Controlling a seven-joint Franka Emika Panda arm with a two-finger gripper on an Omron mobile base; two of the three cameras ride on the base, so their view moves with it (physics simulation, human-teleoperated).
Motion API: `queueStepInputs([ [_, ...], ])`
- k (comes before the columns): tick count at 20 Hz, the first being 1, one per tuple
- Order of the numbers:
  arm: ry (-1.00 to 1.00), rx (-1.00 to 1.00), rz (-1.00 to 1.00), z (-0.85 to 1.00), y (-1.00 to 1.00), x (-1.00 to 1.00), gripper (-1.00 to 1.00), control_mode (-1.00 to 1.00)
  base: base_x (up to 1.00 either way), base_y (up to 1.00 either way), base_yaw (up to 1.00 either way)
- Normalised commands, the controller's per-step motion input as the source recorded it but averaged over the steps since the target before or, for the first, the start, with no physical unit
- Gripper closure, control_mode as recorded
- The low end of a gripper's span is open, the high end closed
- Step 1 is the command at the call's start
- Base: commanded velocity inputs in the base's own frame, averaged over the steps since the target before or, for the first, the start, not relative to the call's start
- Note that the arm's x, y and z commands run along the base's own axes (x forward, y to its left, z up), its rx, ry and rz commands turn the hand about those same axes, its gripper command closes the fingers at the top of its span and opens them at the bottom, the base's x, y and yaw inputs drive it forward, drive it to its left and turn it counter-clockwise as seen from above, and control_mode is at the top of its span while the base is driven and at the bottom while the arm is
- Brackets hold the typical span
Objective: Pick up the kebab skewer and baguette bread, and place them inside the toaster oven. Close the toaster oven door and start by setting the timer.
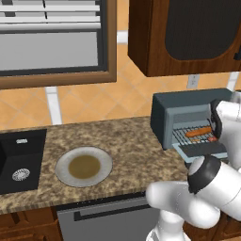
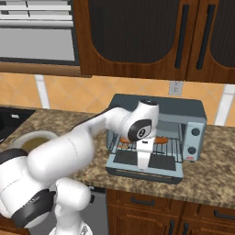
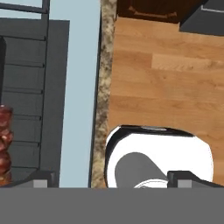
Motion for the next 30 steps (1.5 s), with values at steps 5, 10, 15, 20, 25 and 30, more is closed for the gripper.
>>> queueStepInputs([
  [5,0.09,0.0,0.06,-0.31,-0.05,0.0,-1.0,-1.0,0.0,0.0,0.0],
  [10,0.07,0.0,0.04,-0.27,0.0,0.0,-1.0,-1.0,0.0,0.0,0.0],
  [15,0.07,0.02,0.0,-0.3,0.0,0.02,-1.0,-1.0,0.0,0.0,0.0],
  [20,0.01,0.02,0.0,-0.14,0.0,0.01,-1.0,-1.0,0.0,0.0,0.0],
  [25,0.0,0.01,0.0,0.0,0.0,0.01,-1.0,-1.0,0.0,0.0,0.0],
  [30,0.0,0.0,0.0,0.0,0.0,-0.04,-1.0,-1.0,0.0,0.0,0.0],
])
